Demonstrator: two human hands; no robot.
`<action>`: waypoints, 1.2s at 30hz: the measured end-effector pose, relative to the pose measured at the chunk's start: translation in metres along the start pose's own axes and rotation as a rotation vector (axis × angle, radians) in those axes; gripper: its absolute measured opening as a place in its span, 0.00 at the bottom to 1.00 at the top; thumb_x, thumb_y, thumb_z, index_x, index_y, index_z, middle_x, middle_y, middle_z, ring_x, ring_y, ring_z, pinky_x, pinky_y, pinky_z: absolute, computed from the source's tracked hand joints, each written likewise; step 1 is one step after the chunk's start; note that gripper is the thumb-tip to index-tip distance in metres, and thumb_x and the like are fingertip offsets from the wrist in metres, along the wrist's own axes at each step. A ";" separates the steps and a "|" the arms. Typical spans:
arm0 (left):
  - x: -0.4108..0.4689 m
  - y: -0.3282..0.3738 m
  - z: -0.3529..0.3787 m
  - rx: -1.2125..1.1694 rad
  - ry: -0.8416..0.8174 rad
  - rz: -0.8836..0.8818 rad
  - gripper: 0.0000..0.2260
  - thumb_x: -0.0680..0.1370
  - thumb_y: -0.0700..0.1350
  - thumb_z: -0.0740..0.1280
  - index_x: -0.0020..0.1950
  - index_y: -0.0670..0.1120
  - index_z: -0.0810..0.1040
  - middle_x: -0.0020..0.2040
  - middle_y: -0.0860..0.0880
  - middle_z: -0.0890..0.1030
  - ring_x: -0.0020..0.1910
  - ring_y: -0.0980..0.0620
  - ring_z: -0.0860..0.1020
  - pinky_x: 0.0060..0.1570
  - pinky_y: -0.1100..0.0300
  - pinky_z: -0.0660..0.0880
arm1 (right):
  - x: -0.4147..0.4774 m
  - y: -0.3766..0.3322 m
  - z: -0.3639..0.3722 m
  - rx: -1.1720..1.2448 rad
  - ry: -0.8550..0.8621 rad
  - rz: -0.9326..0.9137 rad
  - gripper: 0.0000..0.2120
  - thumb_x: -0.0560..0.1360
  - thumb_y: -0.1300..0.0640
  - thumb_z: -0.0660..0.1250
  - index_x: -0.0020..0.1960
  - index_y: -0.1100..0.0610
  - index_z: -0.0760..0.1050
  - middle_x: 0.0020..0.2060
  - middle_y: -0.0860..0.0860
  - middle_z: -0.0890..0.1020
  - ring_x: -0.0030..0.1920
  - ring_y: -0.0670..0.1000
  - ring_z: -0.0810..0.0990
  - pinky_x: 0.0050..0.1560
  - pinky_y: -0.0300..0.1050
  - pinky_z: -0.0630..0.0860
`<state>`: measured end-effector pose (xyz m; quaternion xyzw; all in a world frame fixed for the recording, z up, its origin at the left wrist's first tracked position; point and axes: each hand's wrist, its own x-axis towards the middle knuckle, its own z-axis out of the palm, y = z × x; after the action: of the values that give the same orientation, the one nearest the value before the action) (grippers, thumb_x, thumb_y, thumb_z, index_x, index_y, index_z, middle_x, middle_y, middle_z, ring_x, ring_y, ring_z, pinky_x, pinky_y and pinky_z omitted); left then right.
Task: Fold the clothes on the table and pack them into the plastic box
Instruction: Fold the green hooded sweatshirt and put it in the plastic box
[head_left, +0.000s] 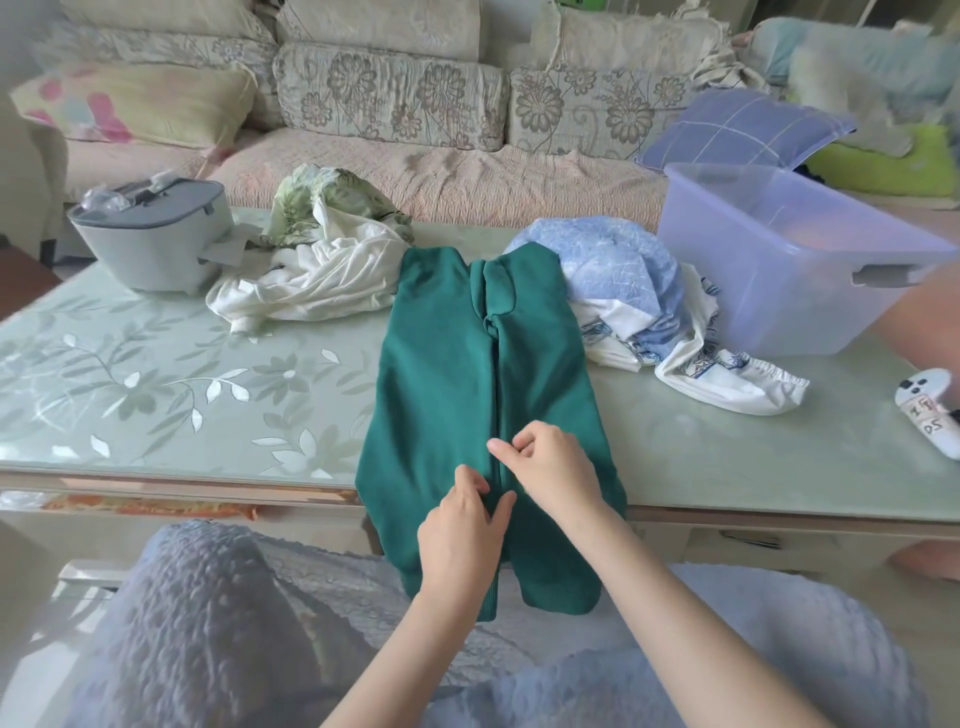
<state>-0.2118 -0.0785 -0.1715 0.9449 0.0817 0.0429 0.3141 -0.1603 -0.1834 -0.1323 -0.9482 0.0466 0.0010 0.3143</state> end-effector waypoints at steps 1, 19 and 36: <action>0.002 0.000 -0.001 0.014 -0.002 -0.003 0.15 0.78 0.61 0.59 0.51 0.50 0.64 0.42 0.53 0.79 0.44 0.49 0.79 0.36 0.58 0.64 | 0.003 -0.006 0.003 -0.057 -0.009 0.011 0.15 0.74 0.44 0.66 0.44 0.56 0.76 0.39 0.49 0.81 0.41 0.55 0.79 0.40 0.45 0.72; 0.009 0.003 -0.008 0.145 -0.006 0.110 0.11 0.81 0.52 0.55 0.57 0.46 0.65 0.44 0.49 0.81 0.45 0.44 0.80 0.35 0.57 0.64 | -0.008 0.020 -0.010 0.119 0.083 -0.166 0.08 0.76 0.60 0.63 0.48 0.52 0.80 0.47 0.46 0.81 0.44 0.49 0.79 0.49 0.47 0.76; 0.008 -0.013 -0.008 -0.061 0.191 0.188 0.10 0.76 0.41 0.65 0.56 0.42 0.72 0.54 0.45 0.73 0.54 0.44 0.72 0.50 0.54 0.68 | -0.050 0.103 -0.024 0.669 0.060 0.301 0.16 0.74 0.65 0.70 0.58 0.64 0.68 0.42 0.55 0.79 0.38 0.47 0.77 0.31 0.29 0.72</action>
<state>-0.2071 -0.0624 -0.1727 0.9301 0.0211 0.1641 0.3279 -0.2195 -0.2758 -0.1727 -0.7751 0.1926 0.0041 0.6018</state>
